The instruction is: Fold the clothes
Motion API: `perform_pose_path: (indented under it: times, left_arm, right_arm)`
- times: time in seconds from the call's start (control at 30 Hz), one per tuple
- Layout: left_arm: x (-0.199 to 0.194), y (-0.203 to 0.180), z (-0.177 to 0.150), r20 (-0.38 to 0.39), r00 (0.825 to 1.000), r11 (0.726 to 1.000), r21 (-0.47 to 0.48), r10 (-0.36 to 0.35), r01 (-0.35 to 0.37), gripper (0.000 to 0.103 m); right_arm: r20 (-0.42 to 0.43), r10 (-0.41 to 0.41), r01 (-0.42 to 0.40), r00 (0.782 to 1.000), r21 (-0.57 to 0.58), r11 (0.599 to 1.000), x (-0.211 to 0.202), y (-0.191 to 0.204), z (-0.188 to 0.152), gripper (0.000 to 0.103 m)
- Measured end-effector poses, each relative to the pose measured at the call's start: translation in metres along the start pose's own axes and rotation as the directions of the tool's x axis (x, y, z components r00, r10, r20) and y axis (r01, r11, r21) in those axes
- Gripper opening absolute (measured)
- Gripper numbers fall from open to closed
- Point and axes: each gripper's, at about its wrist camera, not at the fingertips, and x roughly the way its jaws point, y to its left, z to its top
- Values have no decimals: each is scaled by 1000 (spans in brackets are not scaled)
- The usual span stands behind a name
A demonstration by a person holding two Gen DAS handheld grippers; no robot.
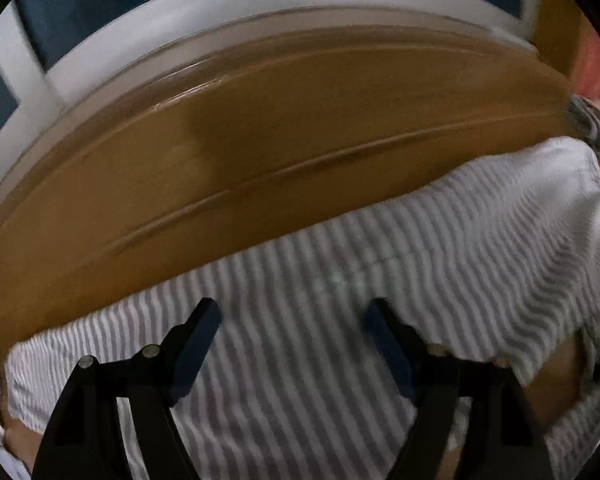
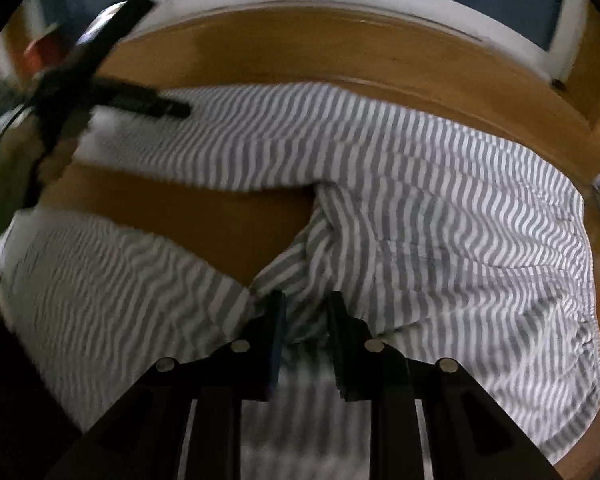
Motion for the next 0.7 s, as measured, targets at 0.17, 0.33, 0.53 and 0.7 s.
perform_pose_path:
  times: [0.17,0.33,0.53,0.7]
  left_arm:
    - [3,10,6,-24,999,997,-69,38,-39,78]
    - [-5,1,11,-18,998,996,-66,62,-63,74]
    - [-11,-50,30,41,999,999,32,-15,14,74]
    - [-3,-90,43,45,988,987,77,-145,141,74]
  right_arm:
    - [-60,47,-52,997,-85,995,-17,-16,-22,23]
    - [-24,96,-98,995,-50,994,-40,-30,-23,22]
    - [92,92,-99,991,73,992,-29,-42,3,23]
    - [66,75,-79,995,52,996,-13,-30,-1,23]
